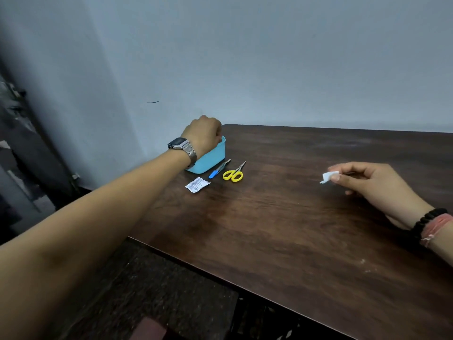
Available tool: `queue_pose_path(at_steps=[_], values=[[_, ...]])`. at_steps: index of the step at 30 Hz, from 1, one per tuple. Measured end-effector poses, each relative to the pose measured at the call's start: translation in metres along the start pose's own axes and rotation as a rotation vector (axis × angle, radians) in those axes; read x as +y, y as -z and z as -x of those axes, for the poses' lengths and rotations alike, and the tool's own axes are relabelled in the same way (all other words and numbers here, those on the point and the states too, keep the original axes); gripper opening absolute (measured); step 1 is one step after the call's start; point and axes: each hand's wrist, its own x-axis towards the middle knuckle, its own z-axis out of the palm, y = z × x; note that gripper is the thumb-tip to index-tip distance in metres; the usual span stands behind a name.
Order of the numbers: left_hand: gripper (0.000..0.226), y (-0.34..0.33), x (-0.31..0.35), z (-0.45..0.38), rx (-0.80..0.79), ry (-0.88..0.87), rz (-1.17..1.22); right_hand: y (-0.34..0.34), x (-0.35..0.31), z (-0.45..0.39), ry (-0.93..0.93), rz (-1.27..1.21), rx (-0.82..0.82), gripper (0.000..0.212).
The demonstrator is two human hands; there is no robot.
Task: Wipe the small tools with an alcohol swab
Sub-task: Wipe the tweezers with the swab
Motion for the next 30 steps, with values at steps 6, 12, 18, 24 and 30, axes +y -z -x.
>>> queue_pose_path(at_steps=[6,12,18,24,30], values=[[0.022,-0.016,0.037,0.021,-0.091,-0.060,-0.216,0.000,-0.001,0.001,0.002,-0.009,-0.010,0.005],[0.019,-0.037,0.040,0.029,-0.191,-0.002,-0.290,0.001,-0.003,0.002,0.002,-0.014,-0.025,0.005],[0.020,-0.038,0.038,0.028,-0.164,0.006,-0.269,0.001,-0.005,0.001,-0.006,-0.005,-0.042,0.006],[0.024,-0.039,0.035,0.023,-0.122,0.039,-0.138,0.000,-0.007,0.002,0.011,0.009,0.015,0.006],[0.025,-0.030,0.034,0.015,-0.070,0.114,0.285,0.002,-0.007,0.002,0.001,-0.013,0.021,0.006]])
